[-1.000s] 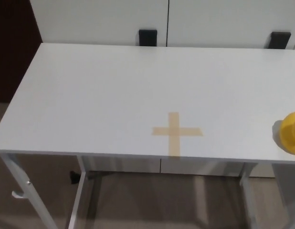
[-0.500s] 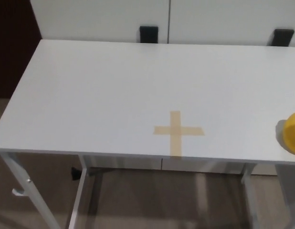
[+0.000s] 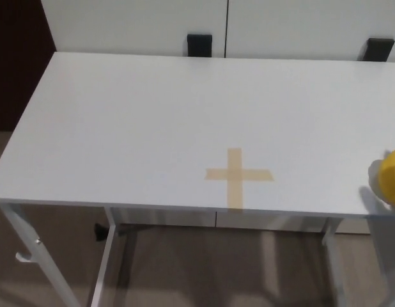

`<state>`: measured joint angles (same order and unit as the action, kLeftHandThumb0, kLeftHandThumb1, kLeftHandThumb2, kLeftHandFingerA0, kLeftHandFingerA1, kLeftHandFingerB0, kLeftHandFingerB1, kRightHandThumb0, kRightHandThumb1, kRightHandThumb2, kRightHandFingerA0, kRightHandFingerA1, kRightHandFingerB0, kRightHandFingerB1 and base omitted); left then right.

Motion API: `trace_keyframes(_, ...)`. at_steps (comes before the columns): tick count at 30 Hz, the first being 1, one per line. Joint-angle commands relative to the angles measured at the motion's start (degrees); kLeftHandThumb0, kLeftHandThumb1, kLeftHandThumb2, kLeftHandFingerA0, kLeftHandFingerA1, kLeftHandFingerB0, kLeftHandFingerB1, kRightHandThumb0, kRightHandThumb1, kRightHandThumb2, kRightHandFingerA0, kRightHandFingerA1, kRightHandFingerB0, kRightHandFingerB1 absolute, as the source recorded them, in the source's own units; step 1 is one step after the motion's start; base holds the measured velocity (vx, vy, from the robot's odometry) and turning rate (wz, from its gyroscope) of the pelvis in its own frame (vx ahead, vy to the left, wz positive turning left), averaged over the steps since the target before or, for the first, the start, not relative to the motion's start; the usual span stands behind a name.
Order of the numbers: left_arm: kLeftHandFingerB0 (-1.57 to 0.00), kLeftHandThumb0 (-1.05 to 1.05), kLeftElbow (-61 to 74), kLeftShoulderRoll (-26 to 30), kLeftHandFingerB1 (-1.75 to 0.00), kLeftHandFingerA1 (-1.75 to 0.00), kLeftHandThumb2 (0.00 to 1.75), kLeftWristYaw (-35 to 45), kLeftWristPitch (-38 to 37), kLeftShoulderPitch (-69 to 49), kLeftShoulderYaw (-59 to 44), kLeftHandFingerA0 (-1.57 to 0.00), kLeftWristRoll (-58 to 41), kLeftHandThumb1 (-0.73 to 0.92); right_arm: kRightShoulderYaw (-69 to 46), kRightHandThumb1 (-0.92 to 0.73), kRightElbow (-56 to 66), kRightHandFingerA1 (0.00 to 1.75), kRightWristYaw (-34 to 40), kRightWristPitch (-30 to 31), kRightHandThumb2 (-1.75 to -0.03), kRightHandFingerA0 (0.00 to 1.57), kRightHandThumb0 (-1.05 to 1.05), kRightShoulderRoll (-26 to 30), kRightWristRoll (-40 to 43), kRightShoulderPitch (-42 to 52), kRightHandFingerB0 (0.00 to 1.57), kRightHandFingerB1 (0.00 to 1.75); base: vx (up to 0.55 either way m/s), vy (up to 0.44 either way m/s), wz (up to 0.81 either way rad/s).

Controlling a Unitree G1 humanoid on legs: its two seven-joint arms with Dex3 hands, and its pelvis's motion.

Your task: The robot uses its right hand to push the yellow duck toy to the center of the white desk.

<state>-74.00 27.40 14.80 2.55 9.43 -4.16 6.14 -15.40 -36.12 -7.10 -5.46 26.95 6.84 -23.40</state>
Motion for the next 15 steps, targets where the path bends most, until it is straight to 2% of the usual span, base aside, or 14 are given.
trace_keyframes(1,-0.72,-0.35,0.23,0.6,-0.76,-0.94,0.75,0.42,0.75,-0.12,-0.13,-0.62,-0.31,0.56,2.25,-0.81,-1.95,0.23,1.34,0.65,-1.18,0.07,-0.88,-2.94,-1.81,-0.75,0.08,0.24,0.0,0.0,0.0)
trace_keyframes(2,-0.72,-0.35,0.18,0.53,-0.76,-0.94,0.75,0.34,0.61,-0.17,-0.09,-0.62,-0.26,0.56,2.44,-0.81,-2.11,0.23,1.36,0.64,-1.18,0.07,-0.88,-3.11,-1.89,-0.67,0.08,0.24,0.0,0.0,0.0)
trace_keyframes(3,-0.71,-0.35,0.14,0.43,-0.77,-0.95,0.78,0.33,0.14,-0.28,0.16,-0.62,0.0,0.57,3.94,-0.92,-3.43,0.27,2.25,0.06,-0.75,0.04,-0.82,-3.97,-3.43,-0.81,0.07,0.25,0.0,0.0,0.0)
trace_keyframes(4,-0.71,-0.35,0.15,0.42,-0.77,-0.95,0.78,0.35,0.05,-0.29,0.23,-0.62,0.06,0.57,4.34,-0.92,-3.82,0.27,2.53,-0.14,-0.75,0.04,-0.82,-4.17,-3.86,-0.89,0.07,0.25,0.0,0.0,0.0)
trace_keyframes(5,-0.69,-0.33,0.06,0.32,-0.75,-0.91,0.76,0.39,-0.07,-0.32,0.35,-0.6,0.15,0.59,5.4,-0.81,-4.65,0.28,3.26,-0.6,-1.18,0.0,-0.84,-4.7,-4.91,-1.01,0.12,0.28,0.0,0.0,0.0)
trace_keyframes(6,-0.69,-0.33,0.04,0.3,-0.75,-0.91,0.76,0.4,-0.09,-0.32,0.39,-0.6,0.16,0.59,5.69,-0.81,-4.89,0.28,3.46,-0.74,-1.18,0.0,-0.84,-4.82,-5.14,-1.05,0.12,0.28,0.0,0.0,0.0)
trace_keyframes(7,-0.71,-0.34,0.01,0.23,-0.76,-0.95,0.78,0.47,-0.06,-0.26,0.53,-0.62,0.21,0.59,5.98,-0.92,-5.31,0.3,3.83,-0.65,-0.76,0.04,-0.79,-5.18,-5.32,-1.23,0.07,0.26,0.0,0.0,0.0)
trace_keyframes(10,-0.71,-0.33,0.12,0.19,-0.75,-0.93,0.79,0.35,0.26,-0.11,0.86,-0.61,0.36,0.58,6.2,-0.92,-6.41,0.33,3.96,-0.99,-0.77,0.04,-0.79,-6.51,-4.77,-1.57,0.07,0.27,0.0,0.0,0.0)
trace_keyframes(11,-0.72,-0.31,0.33,0.28,-0.74,-0.93,0.83,0.52,0.39,-0.05,0.95,-0.59,0.37,0.57,6.35,-0.81,-6.76,0.31,4.03,-1.06,-1.18,0.0,-0.83,-7.22,-4.63,-1.69,0.12,0.28,0.0,0.0,0.0)
trace_keyframes(12,-0.72,-0.31,0.47,0.36,-0.74,-0.93,0.83,0.65,0.47,-0.02,1.01,-0.59,0.36,0.57,6.43,-0.81,-7.0,0.31,4.09,-1.12,-1.18,0.0,-0.83,-7.68,-4.59,-1.78,0.12,0.28,0.0,0.0,0.0)
trace_keyframes(13,-0.72,-0.31,0.54,0.32,-0.74,-0.94,0.81,0.75,0.4,-0.03,1.17,-0.59,0.41,0.58,6.55,-0.76,-7.42,0.36,4.15,-1.47,-1.17,0.0,-0.72,-8.17,-4.74,-1.74,0.01,0.31,0.0,0.0,0.0)
trace_keyframes(15,-0.71,-0.29,0.34,0.12,-0.72,-0.95,0.82,0.53,0.44,-0.03,1.07,-0.62,0.22,0.58,6.76,-0.76,-7.64,0.37,4.33,-1.64,-1.18,0.0,-0.75,-8.76,-5.02,-1.73,0.0,0.29,0.0,0.0,0.0)
